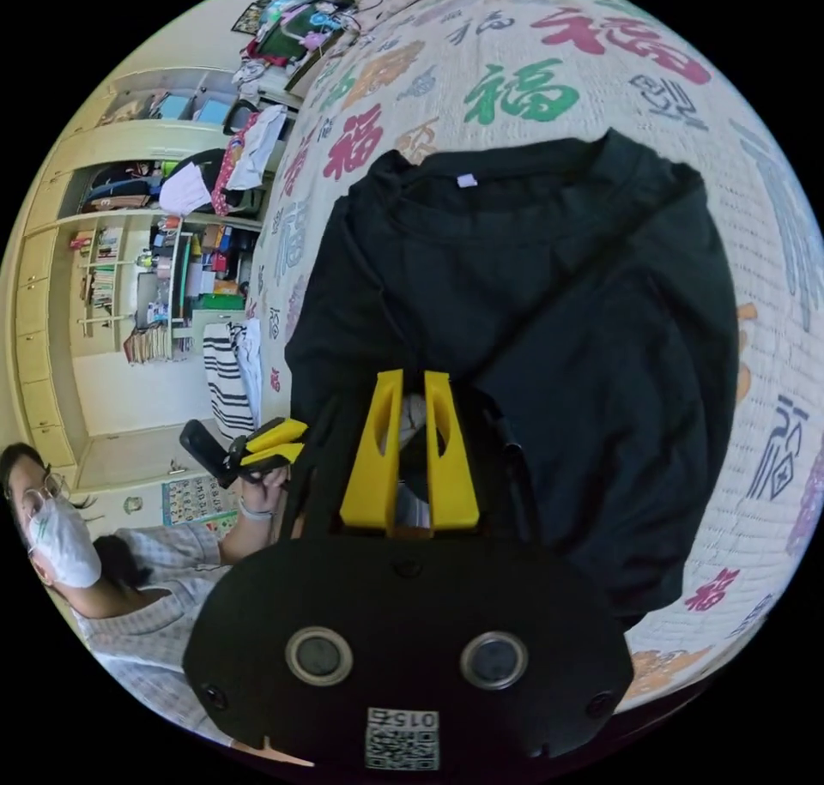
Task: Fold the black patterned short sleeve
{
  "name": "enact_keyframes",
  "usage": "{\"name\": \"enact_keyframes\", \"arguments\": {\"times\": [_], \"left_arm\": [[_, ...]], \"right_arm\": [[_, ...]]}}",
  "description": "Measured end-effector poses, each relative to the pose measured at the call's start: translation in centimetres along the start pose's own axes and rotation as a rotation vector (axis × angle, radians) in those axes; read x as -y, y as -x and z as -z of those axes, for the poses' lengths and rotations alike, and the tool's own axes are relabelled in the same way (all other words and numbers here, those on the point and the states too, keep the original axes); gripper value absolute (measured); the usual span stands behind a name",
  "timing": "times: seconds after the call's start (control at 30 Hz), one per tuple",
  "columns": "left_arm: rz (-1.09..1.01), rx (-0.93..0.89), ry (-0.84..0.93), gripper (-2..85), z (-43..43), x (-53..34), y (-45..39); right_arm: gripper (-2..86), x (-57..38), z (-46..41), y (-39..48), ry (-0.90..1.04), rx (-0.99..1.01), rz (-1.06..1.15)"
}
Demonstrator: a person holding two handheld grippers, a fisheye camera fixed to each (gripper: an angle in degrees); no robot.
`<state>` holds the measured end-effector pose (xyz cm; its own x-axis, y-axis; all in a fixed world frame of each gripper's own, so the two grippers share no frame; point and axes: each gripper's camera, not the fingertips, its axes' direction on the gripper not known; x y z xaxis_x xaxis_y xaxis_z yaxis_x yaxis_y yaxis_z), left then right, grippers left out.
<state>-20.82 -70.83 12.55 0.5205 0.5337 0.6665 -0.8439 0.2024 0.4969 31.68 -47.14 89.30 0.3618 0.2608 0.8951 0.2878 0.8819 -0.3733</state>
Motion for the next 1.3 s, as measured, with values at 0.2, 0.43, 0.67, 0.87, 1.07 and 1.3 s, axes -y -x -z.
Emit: {"name": "enact_keyframes", "arguments": {"times": [0.2, 0.43, 0.67, 0.87, 1.07, 1.3], "left_arm": [[0.02, 0.013, -0.172, 7.2, -0.6, 3.3, 1.3], [-0.15, 0.104, 0.107, 6.5, -9.8, 3.2, -1.1], [-0.177, 0.065, 0.117, 8.0, -10.7, 2.4, -1.8], [0.101, 0.06, -0.114, 8.7, -8.4, 2.8, 2.9], [0.035, -0.062, -0.115, 6.4, -11.7, 3.8, 3.0], [-0.161, 0.05, 0.227, 4.3, -17.9, 6.7, 0.6]], "right_arm": [[5.4, 3.7, 2.5, 8.0, -0.06, 0.04, 0.234], [-0.5, 5.8, -2.6, 12.7, 0.049, -0.114, 0.183], [-0.7, 1.1, 1.8, 16.2, 0.103, -0.063, 0.268], [-0.6, -1.5, 4.9, 16.4, 0.148, -0.1, 0.217], [-0.5, -2.4, 7.5, 19.0, 0.155, -0.126, 0.226], [0.1, -3.1, 12.4, 20.9, 0.059, -0.145, 0.205]]}}
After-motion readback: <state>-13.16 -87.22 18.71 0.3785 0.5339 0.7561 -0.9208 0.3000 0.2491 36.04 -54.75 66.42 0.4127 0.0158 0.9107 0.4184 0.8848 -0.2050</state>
